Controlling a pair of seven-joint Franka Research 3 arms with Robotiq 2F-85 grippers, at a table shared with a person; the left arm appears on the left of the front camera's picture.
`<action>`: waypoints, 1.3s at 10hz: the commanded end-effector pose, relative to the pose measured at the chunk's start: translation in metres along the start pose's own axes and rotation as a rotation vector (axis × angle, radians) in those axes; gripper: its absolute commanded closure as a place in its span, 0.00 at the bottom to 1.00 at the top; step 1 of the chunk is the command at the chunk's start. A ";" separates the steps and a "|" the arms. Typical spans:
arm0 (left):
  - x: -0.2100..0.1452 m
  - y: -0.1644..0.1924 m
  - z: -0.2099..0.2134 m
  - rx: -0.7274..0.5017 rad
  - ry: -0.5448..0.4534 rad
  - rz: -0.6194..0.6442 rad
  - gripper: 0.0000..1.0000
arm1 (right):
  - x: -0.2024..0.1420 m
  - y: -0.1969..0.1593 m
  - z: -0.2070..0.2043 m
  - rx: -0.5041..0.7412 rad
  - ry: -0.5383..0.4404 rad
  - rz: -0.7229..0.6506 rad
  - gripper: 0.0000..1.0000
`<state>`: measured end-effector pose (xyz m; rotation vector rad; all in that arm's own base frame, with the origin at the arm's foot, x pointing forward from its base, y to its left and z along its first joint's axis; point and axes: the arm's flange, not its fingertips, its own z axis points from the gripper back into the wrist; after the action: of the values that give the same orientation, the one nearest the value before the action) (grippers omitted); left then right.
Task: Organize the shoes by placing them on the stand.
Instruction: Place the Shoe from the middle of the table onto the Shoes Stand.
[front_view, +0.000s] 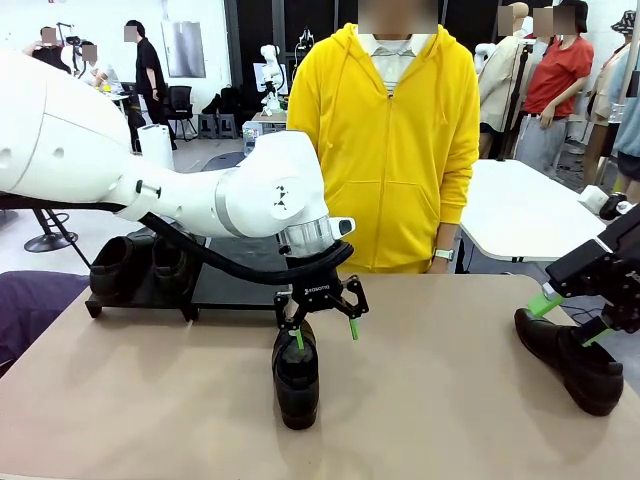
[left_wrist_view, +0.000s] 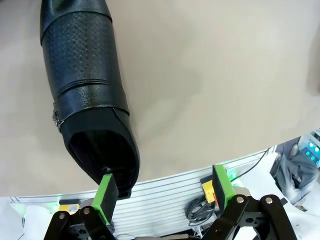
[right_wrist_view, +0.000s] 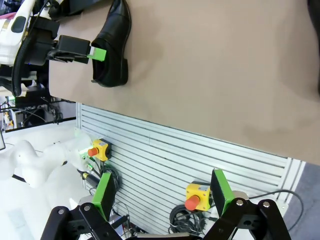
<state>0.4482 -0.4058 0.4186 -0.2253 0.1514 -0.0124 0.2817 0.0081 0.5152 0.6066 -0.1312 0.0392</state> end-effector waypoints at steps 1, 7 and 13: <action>0.001 0.005 -0.014 0.006 -0.036 0.001 0.02 | 0.001 0.001 0.000 0.028 -0.002 0.023 0.00; 0.005 0.014 -0.048 0.075 -0.131 0.089 0.02 | 0.001 0.001 0.000 0.028 -0.002 0.023 0.00; 0.009 0.017 -0.052 0.084 -0.096 0.131 1.00 | 0.001 0.001 0.000 0.028 -0.002 0.023 0.00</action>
<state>0.4491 -0.3995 0.3656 -0.1519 0.0676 0.0948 0.2817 0.0081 0.5153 0.6065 -0.1312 0.0393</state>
